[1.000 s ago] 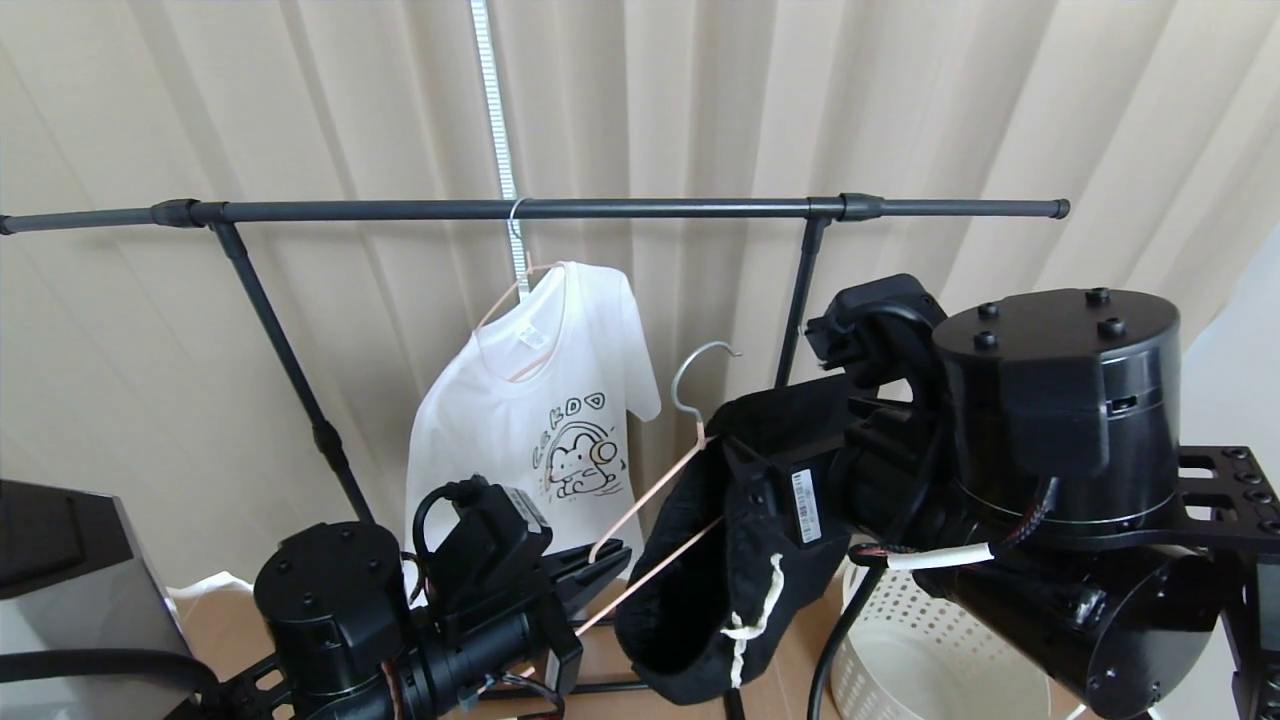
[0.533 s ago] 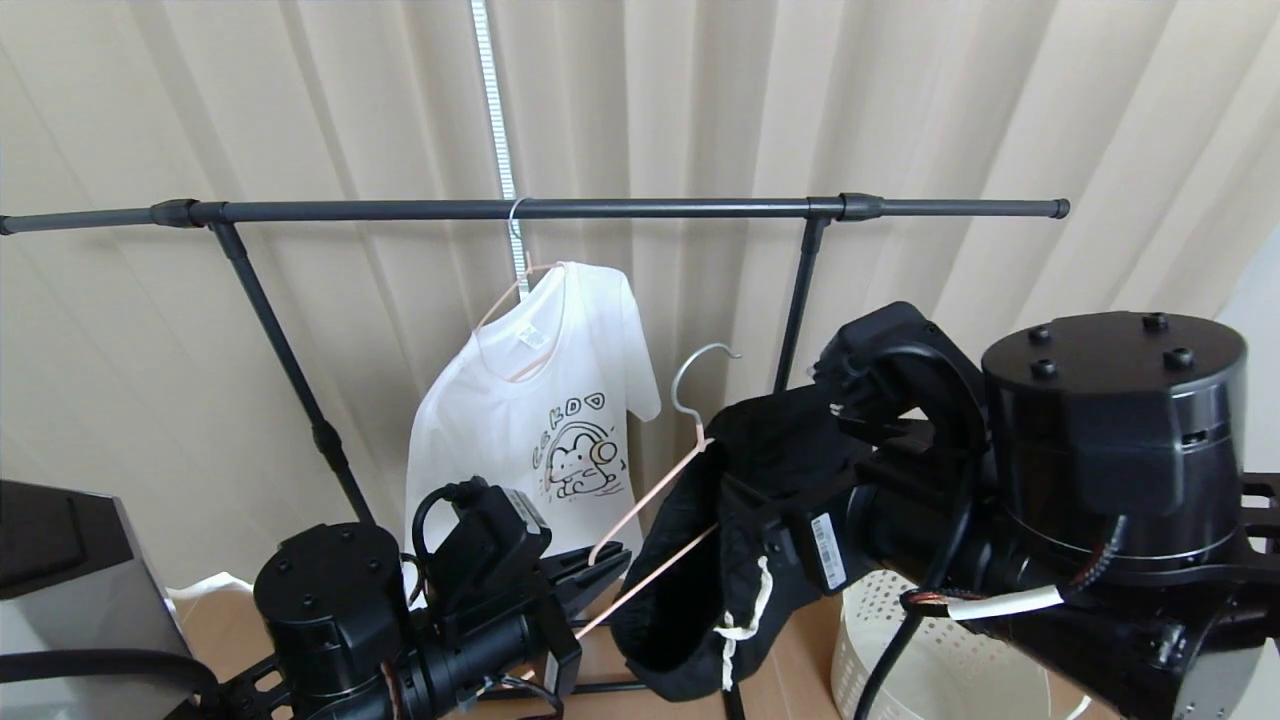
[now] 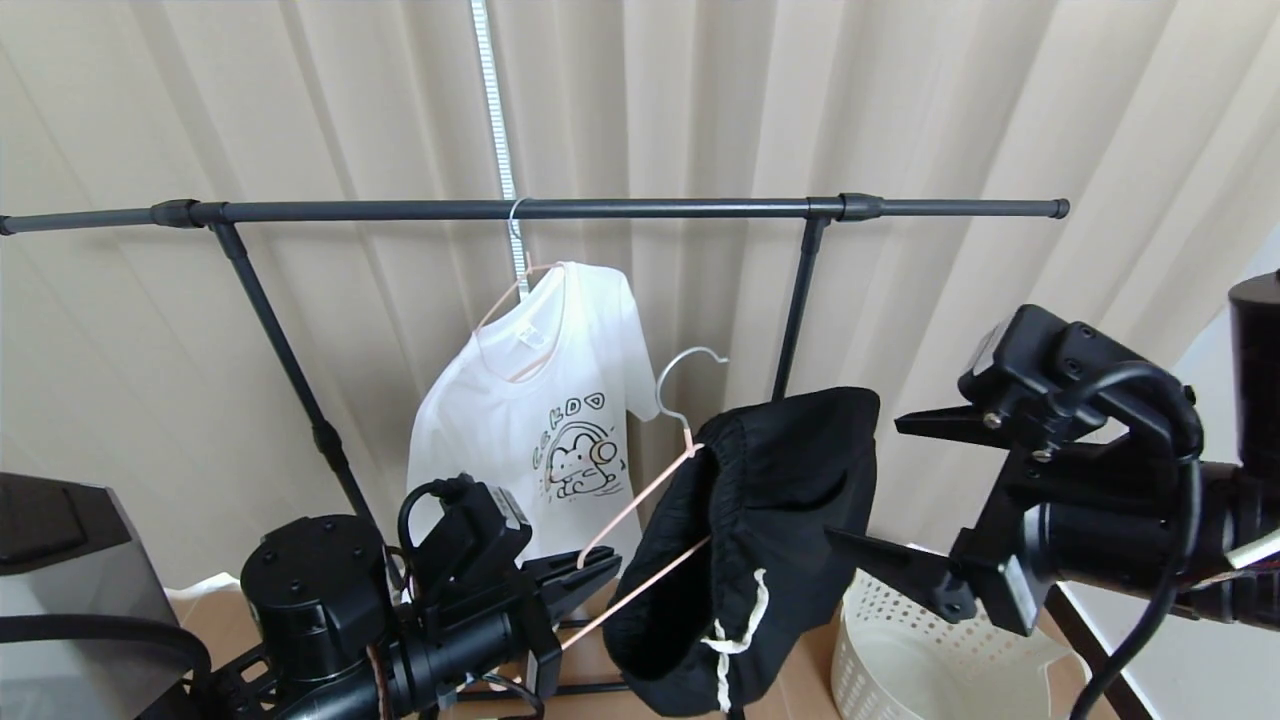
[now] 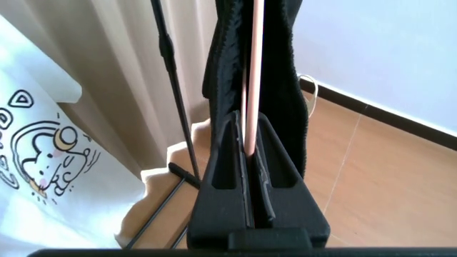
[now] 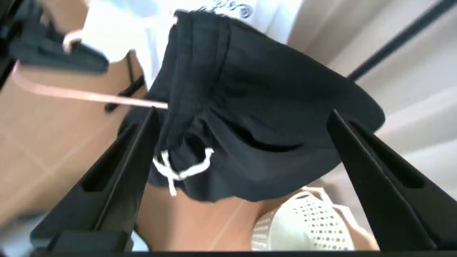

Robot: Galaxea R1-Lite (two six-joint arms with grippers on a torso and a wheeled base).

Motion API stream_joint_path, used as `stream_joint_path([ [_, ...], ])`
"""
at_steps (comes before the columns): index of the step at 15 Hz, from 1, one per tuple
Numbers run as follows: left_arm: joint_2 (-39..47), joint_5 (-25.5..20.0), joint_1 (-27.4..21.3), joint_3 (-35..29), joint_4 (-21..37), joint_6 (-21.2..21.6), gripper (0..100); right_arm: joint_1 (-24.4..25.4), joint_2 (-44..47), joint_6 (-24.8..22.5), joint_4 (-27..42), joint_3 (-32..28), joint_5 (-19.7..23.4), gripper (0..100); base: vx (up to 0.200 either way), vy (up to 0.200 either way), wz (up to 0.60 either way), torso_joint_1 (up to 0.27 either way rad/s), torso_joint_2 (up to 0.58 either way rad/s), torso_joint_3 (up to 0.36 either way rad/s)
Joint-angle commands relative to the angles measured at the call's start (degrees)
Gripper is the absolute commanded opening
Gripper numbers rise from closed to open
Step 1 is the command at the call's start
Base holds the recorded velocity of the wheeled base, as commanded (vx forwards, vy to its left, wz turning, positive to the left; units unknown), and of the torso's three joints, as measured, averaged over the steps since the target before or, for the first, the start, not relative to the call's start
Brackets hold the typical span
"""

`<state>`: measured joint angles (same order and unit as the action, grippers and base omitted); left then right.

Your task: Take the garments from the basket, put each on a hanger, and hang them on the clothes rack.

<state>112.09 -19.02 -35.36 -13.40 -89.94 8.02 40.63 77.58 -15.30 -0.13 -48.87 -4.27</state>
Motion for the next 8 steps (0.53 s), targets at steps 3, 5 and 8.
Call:
stream_joint_path([
  [3,0.6,-3.0,0.3,0.9,-0.1,0.3,0,-8.3,-0.5,-8.8,14.2,-9.6,12.6,100,0.0,0.0,0.0,0.0,0.0,0.0],
  [5,0.6,-4.7,0.3,1.8,-0.1,0.8,0,-13.7,4.3,-18.3,23.7,-15.8,21.7,100,0.0,0.0,0.0,0.0,0.0,0.0],
  [8,0.5,-8.1,0.1,2.6,-0.1,2.4,0,-18.4,10.7,-31.6,35.7,-24.3,31.0,100,0.0,0.0,0.0,0.0,0.0,0.0],
])
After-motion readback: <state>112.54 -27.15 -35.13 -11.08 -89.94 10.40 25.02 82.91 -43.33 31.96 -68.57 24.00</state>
